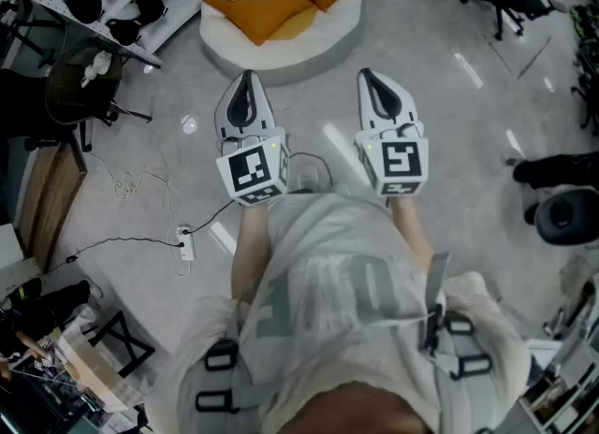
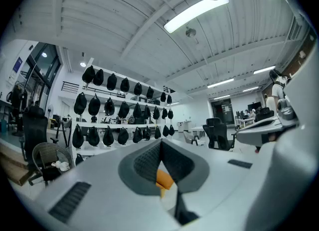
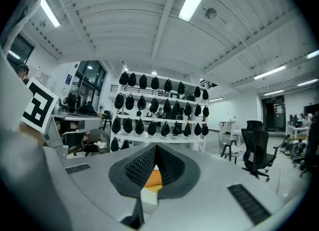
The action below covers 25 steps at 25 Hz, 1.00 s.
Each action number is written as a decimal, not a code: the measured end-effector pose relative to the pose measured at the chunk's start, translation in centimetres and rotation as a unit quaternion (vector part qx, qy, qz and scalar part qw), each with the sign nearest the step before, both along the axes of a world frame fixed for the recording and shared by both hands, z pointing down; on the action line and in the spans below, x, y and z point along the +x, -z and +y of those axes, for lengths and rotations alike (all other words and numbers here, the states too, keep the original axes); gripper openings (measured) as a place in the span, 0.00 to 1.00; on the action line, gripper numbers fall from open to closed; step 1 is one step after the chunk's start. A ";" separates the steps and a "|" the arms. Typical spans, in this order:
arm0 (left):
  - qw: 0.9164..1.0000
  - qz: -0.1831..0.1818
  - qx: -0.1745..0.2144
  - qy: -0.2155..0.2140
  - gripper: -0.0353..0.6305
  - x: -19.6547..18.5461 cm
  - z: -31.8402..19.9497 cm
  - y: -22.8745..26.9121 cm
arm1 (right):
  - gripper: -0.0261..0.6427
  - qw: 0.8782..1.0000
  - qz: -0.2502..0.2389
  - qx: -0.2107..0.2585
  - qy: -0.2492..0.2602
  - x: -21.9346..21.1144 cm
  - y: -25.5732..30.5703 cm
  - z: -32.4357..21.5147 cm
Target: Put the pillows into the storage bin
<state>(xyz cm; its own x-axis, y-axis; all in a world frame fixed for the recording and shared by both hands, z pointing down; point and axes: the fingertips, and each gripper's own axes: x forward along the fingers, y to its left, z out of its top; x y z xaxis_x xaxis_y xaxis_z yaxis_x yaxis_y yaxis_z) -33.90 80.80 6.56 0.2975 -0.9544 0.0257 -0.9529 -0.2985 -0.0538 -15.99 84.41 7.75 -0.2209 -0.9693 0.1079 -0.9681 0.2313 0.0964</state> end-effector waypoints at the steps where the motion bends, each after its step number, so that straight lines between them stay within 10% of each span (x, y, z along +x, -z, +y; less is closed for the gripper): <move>1: 1.000 0.000 0.000 -0.002 0.06 -0.1 -0.2 0.1 | 0.05 1.000 0.000 0.001 0.001 -0.2 0.1 -0.2; 25: 0.999 0.044 -0.002 -0.010 0.06 -7.1 -5.7 -1.6 | 0.05 0.999 -0.013 -0.003 -0.040 -5.4 -1.9 -3.8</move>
<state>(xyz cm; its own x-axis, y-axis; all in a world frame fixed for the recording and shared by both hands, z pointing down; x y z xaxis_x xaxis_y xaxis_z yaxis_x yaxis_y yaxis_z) -41.05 75.09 8.12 0.3187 -0.9479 0.0020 -0.9474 -0.3184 0.0312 -21.42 80.56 9.61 -0.1455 -0.9834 0.1088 -0.9856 0.1536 0.0702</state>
